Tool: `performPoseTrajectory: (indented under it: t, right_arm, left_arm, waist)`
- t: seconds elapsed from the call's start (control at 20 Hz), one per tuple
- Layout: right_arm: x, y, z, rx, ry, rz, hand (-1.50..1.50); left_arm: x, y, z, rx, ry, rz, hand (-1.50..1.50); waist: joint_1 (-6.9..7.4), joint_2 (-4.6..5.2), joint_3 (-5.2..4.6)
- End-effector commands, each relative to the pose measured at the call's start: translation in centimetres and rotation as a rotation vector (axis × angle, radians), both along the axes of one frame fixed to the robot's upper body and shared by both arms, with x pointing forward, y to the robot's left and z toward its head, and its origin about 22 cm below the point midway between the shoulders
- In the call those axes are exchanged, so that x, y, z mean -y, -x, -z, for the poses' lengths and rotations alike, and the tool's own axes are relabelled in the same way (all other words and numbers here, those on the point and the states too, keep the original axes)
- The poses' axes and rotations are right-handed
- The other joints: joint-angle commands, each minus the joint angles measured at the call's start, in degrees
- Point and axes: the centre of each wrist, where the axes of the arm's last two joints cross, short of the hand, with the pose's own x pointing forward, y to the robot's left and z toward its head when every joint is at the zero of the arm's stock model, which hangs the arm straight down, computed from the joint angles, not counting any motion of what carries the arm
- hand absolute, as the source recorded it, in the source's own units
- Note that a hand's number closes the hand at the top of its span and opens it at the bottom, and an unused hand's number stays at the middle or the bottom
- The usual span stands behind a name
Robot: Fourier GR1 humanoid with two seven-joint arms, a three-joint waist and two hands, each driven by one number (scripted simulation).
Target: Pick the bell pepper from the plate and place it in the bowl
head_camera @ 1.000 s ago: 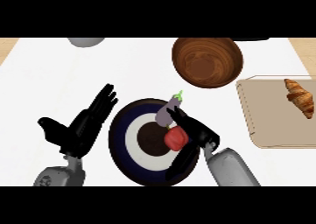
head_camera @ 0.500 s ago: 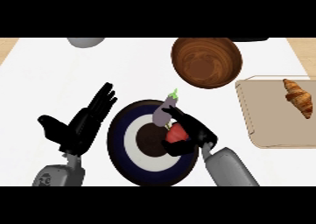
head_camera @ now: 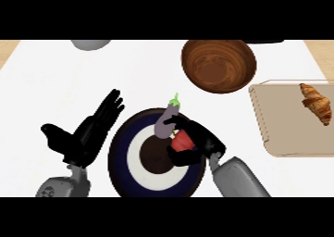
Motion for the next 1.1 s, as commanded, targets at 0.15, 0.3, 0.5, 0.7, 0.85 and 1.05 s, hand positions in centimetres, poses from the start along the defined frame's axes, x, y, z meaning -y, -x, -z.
performPoseTrajectory:
  t: [0.15,0.3,0.5,0.7,0.85,1.05]
  right_arm:
    - [-0.3,0.9,-1.6,0.235,0.384,-0.237,1.50]
    - [1.2,0.8,-1.9,0.464,0.678,-0.425,1.50]
    - [1.0,1.5,-4.7,0.684,0.766,-0.377,1.50]
    - [3.9,4.9,-7.8,0.777,0.660,-0.316,1.50]
    - [3.2,6.7,-12.8,0.818,0.597,-0.281,1.50]
    - [5.0,7.1,-17.4,0.950,0.548,-0.159,1.50]
  left_arm:
    - [-0.8,-0.8,0.1,0.006,0.001,-0.002,0.00]
    - [0.2,-0.4,0.4,-0.002,0.000,0.012,0.00]
    - [-0.6,-0.2,0.7,0.003,0.002,-0.021,0.00]
    - [-0.9,0.5,0.2,-0.014,-0.007,0.001,0.00]
    - [-0.8,-0.3,1.5,-0.004,0.008,-0.033,0.00]
    - [1.7,0.5,0.0,-0.015,0.022,-0.015,0.00]
  waist:
    - [0.15,0.50,0.11]
    - [1.04,-0.04,0.04]
    - [-0.26,0.40,0.17]
    - [-0.74,0.42,0.24]
    - [-1.12,0.49,0.18]
    - [-0.71,0.53,0.23]
